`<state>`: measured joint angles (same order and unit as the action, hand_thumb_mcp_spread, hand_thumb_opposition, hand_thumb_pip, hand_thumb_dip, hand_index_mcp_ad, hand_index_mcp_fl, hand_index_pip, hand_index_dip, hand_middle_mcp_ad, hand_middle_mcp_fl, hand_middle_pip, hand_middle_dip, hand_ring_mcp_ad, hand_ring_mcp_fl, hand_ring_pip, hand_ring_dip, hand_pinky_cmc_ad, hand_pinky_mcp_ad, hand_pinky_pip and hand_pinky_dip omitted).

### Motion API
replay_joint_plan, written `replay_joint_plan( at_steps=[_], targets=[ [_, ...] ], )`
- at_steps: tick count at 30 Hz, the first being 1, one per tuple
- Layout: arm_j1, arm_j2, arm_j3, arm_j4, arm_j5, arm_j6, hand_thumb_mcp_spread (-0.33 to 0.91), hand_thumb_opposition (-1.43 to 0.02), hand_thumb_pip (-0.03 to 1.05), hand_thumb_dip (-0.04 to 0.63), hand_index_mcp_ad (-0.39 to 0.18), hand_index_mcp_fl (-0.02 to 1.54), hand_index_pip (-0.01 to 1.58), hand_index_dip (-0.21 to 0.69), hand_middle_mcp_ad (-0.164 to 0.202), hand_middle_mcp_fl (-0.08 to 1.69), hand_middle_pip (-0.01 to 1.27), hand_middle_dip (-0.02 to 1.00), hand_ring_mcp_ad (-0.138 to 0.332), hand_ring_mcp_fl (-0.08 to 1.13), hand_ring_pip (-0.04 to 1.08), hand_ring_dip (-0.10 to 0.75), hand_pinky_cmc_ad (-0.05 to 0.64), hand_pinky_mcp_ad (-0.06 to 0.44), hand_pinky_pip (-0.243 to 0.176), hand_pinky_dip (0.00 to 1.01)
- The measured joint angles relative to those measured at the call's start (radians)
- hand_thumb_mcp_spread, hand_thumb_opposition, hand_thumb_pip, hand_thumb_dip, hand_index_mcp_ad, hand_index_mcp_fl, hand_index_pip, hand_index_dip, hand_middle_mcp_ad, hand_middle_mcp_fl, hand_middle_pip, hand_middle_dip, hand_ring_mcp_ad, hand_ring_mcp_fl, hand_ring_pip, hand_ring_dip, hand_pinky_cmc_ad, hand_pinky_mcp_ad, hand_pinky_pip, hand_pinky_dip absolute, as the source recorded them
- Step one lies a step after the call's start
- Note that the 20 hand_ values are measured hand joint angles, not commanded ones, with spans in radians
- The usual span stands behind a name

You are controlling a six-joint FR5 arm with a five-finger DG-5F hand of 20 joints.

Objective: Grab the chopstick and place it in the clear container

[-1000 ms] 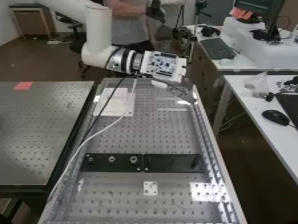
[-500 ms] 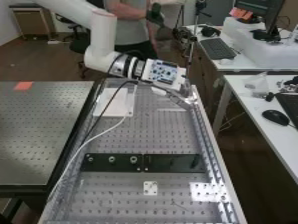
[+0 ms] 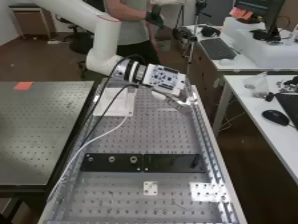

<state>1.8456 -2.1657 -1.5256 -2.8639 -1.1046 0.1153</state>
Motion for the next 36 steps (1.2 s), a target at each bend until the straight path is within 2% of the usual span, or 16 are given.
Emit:
replay_joint_plan(
  at_steps=[6, 9, 13, 15, 17, 20, 21, 23, 25, 27, 28, 30, 32, 36],
  targets=[
    [0.0, -0.005, -0.001, -0.002, -0.005, -0.002, 0.74, -1.05, 0.41, 0.267, -0.15, 1.35, 0.2, 0.463, 0.051, 1.4, 0.23, 0.65, -0.03, 0.81, 0.11, 0.407, 0.379, 0.278, 0.033, 0.16],
    [0.0, -0.007, -0.001, -0.002, -0.004, 0.001, 0.74, -1.05, 0.35, 0.269, -0.15, 1.35, 0.22, 0.463, 0.047, 1.43, 0.24, 0.66, -0.028, 0.8, 0.11, 0.407, 0.379, 0.281, 0.033, 0.16],
    [-0.001, -0.007, -0.003, 0.002, -0.012, -0.001, 0.73, -1.05, 0.36, 0.271, -0.152, 1.33, 0.23, 0.463, 0.049, 1.34, 0.23, 0.66, -0.024, 0.72, 0.11, 0.412, 0.375, 0.281, 0.033, 0.16],
    [-0.002, -0.007, -0.004, 0.002, -0.019, -0.002, 0.69, -1.02, 0.35, 0.278, -0.152, 1.22, 0.24, 0.464, 0.049, 1.25, 0.2, 0.66, -0.028, 0.68, 0.11, 0.417, 0.361, 0.286, 0.033, 0.16],
    [-0.002, -0.006, -0.004, 0.002, -0.027, -0.002, 0.65, -0.97, 0.35, 0.278, -0.152, 1.06, 0.2, 0.442, 0.049, 1.13, 0.16, 0.65, -0.026, 0.57, 0.1, 0.417, 0.347, 0.297, 0.033, 0.16],
    [-0.003, -0.005, -0.005, 0.001, -0.042, 0.002, 0.58, -0.91, 0.35, 0.278, -0.152, 0.97, 0.14, 0.407, 0.045, 1.01, 0.14, 0.66, -0.024, 0.5, 0.09, 0.417, 0.349, 0.298, 0.033, 0.16],
    [-0.004, -0.004, -0.006, 0.001, -0.046, 0.002, 0.57, -0.9, 0.36, 0.278, -0.152, 0.92, 0.12, 0.393, 0.049, 0.98, 0.14, 0.66, -0.007, 0.46, 0.09, 0.417, 0.349, 0.298, 0.031, 0.16],
    [-0.004, -0.003, -0.007, 0.006, -0.049, 0.002, 0.55, -0.88, 0.39, 0.278, -0.152, 0.79, 0.09, 0.393, 0.049, 0.84, 0.13, 0.66, -0.009, 0.34, 0.08, 0.405, 0.328, 0.295, 0.024, 0.15],
    [-0.004, 0.0, -0.01, 0.015, -0.054, 0.0, 0.55, -0.86, 0.39, 0.278, -0.152, 0.76, 0.08, 0.393, 0.049, 0.8, 0.11, 0.65, -0.01, 0.32, 0.08, 0.415, 0.332, 0.295, 0.016, 0.16],
    [-0.004, 0.004, -0.015, 0.026, -0.058, -0.003, 0.52, -0.84, 0.39, 0.278, -0.152, 0.76, 0.08, 0.393, 0.047, 0.81, 0.12, 0.66, -0.012, 0.32, 0.08, 0.415, 0.332, 0.295, -0.012, 0.18],
    [-0.004, 0.009, -0.019, 0.036, -0.062, -0.005, 0.51, -0.83, 0.39, 0.278, -0.152, 0.74, 0.08, 0.393, 0.049, 0.78, 0.12, 0.66, 0.005, 0.3, 0.08, 0.415, 0.332, 0.295, -0.028, 0.19],
    [-0.005, 0.02, -0.026, 0.055, -0.07, -0.011, 0.5, -0.82, 0.39, 0.276, -0.152, 0.69, 0.07, 0.393, 0.045, 0.71, 0.11, 0.65, 0.009, 0.26, 0.08, 0.415, 0.328, 0.295, -0.04, 0.2],
    [-0.005, 0.034, -0.037, 0.079, -0.071, -0.014, 0.47, -0.8, 0.39, 0.274, -0.152, 0.67, 0.06, 0.393, 0.049, 0.66, 0.11, 0.66, 0.005, 0.23, 0.08, 0.415, 0.332, 0.295, -0.044, 0.21],
    [-0.018, 0.087, -0.078, 0.165, -0.089, -0.047, 0.42, -0.77, 0.35, 0.243, -0.152, 0.52, 0.04, 0.393, 0.049, 0.49, 0.09, 0.65, 0.005, 0.13, 0.07, 0.408, 0.332, 0.297, -0.042, 0.22]
  ],
)
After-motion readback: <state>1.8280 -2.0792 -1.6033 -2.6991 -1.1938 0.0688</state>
